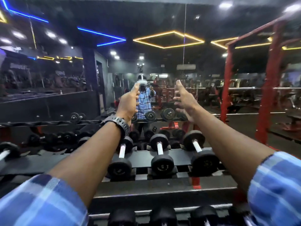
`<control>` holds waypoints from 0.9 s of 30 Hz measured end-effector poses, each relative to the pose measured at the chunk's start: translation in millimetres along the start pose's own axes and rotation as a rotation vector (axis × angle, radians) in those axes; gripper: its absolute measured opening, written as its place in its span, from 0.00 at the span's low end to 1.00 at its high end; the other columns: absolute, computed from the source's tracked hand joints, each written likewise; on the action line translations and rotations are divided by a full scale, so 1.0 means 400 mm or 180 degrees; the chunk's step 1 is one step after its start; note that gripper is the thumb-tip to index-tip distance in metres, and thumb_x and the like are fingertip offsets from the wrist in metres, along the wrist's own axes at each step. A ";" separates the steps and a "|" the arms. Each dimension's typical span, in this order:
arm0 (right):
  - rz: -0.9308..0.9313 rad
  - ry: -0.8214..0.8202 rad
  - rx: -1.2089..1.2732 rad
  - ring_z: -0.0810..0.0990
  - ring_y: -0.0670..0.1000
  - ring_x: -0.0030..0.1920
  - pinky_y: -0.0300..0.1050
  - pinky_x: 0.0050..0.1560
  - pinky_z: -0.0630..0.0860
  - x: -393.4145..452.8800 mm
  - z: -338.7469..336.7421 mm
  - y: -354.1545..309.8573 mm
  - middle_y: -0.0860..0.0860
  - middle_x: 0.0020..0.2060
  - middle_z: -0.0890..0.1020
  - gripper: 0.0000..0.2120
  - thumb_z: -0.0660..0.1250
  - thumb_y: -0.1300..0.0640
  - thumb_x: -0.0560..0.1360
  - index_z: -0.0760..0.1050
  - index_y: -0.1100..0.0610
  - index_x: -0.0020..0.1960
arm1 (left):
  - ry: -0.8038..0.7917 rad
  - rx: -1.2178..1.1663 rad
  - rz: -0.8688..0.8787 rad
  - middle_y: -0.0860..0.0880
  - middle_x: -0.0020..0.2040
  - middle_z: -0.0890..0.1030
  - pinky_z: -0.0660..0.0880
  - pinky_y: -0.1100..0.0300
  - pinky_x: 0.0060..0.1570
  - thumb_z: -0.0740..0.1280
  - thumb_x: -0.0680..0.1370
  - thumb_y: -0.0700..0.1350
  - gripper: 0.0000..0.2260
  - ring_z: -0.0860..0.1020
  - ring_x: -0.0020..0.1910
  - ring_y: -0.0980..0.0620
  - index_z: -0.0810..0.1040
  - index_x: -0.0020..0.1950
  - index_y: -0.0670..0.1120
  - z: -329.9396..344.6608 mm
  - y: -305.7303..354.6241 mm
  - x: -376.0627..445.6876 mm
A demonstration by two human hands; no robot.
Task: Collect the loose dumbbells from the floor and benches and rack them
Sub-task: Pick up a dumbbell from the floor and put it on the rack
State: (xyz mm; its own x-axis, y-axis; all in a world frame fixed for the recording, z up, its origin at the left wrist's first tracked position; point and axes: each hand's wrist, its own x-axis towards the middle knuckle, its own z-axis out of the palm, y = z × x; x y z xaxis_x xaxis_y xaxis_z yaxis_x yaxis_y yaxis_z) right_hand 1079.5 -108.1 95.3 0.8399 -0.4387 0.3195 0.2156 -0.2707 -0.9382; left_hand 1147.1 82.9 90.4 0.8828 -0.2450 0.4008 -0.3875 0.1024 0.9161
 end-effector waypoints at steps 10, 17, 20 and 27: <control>-0.0215 0.0234 -0.0122 0.75 0.65 0.65 0.60 0.66 0.72 -0.406 -0.068 -0.185 0.67 0.70 0.72 0.42 0.48 0.26 0.75 0.64 0.55 0.77 | 0.0103 -0.0216 0.0068 0.46 0.56 0.79 0.76 0.54 0.46 0.57 0.80 0.64 0.26 0.76 0.49 0.49 0.78 0.63 0.44 -0.094 0.210 -0.371; -0.0448 0.0117 -0.0257 0.77 0.52 0.54 0.52 0.58 0.77 -0.701 -0.167 -0.285 0.55 0.59 0.78 0.42 0.47 0.27 0.76 0.64 0.57 0.76 | 0.0062 -0.0133 0.0317 0.45 0.53 0.81 0.74 0.53 0.48 0.56 0.81 0.64 0.20 0.76 0.47 0.50 0.79 0.50 0.51 -0.057 0.386 -0.674; -0.0558 -0.0014 -0.0201 0.74 0.46 0.45 0.44 0.49 0.73 -0.832 -0.236 -0.306 0.46 0.45 0.76 0.38 0.46 0.30 0.78 0.66 0.57 0.75 | 0.0044 -0.0172 0.0374 0.45 0.54 0.81 0.74 0.51 0.51 0.56 0.81 0.64 0.20 0.76 0.48 0.48 0.79 0.50 0.51 -0.004 0.455 -0.816; -0.0632 0.0254 -0.0596 0.77 0.56 0.60 0.58 0.66 0.71 -1.130 -0.492 -0.375 0.56 0.61 0.79 0.40 0.43 0.29 0.77 0.62 0.54 0.78 | -0.0285 -0.0278 0.0384 0.44 0.59 0.81 0.74 0.56 0.45 0.54 0.80 0.67 0.31 0.79 0.52 0.50 0.76 0.67 0.43 0.219 0.538 -1.062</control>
State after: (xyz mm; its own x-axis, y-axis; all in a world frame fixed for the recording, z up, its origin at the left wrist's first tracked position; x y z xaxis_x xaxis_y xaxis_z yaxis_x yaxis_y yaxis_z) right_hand 569.3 -37.9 117.7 0.7471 -0.4253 0.5109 0.2698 -0.5084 -0.8177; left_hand 665.6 124.5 116.7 0.8025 -0.3105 0.5094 -0.4613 0.2187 0.8599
